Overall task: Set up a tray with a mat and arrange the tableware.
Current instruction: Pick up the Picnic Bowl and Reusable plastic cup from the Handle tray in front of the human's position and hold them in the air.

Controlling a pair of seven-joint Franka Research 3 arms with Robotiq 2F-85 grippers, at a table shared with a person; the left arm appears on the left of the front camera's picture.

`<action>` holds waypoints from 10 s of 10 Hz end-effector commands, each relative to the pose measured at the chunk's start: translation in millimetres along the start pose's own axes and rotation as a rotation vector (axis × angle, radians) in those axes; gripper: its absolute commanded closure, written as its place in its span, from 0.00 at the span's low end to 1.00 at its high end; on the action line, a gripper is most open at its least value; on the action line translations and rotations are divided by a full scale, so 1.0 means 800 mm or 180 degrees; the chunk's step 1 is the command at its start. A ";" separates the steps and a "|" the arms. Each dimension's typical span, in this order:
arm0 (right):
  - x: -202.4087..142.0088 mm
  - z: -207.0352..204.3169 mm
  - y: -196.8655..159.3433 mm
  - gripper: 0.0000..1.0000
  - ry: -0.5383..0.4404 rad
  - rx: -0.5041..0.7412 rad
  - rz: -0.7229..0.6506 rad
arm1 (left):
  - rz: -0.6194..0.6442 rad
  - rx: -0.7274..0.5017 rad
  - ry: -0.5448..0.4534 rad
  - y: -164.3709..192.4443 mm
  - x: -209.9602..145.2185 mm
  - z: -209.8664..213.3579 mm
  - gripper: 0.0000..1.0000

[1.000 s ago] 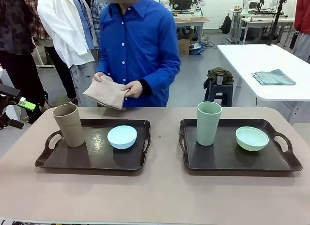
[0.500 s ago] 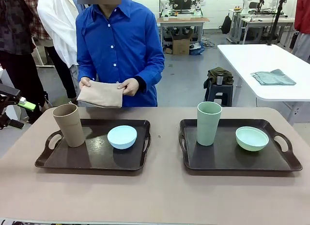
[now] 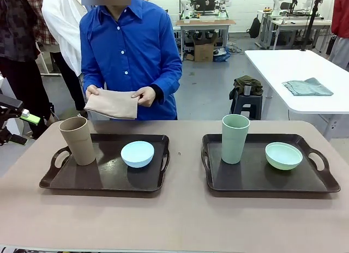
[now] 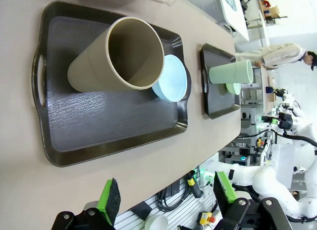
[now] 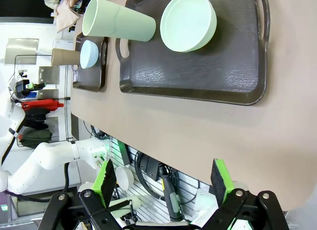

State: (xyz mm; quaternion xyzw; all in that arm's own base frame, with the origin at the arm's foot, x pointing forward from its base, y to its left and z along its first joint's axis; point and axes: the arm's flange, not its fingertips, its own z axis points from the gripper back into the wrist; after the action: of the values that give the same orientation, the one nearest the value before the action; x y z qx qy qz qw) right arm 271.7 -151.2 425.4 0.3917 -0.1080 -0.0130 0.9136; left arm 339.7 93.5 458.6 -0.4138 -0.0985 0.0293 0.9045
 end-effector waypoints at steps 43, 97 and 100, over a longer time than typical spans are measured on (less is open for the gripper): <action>0.156 -0.459 0.512 0.00 -0.0123 -0.1676 0.0523 | -0.5325 0.0187 0.0940 -0.022 0.164 0.017 0.00; 0.131 -0.644 0.502 1.00 0.0561 -0.1834 0.0542 | -0.4867 -0.1199 0.0277 0.074 0.171 -0.133 0.97; 0.101 -0.597 0.562 1.00 0.0320 -0.1867 0.0748 | -0.5206 -0.1039 0.0101 0.003 0.124 -0.077 0.97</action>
State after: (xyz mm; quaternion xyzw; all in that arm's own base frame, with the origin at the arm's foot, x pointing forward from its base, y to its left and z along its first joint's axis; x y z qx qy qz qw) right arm 437.6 500.0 443.8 0.1190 -0.0808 0.0903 0.9855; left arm 471.0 68.3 421.5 -0.3467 -0.3609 -0.6519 0.5698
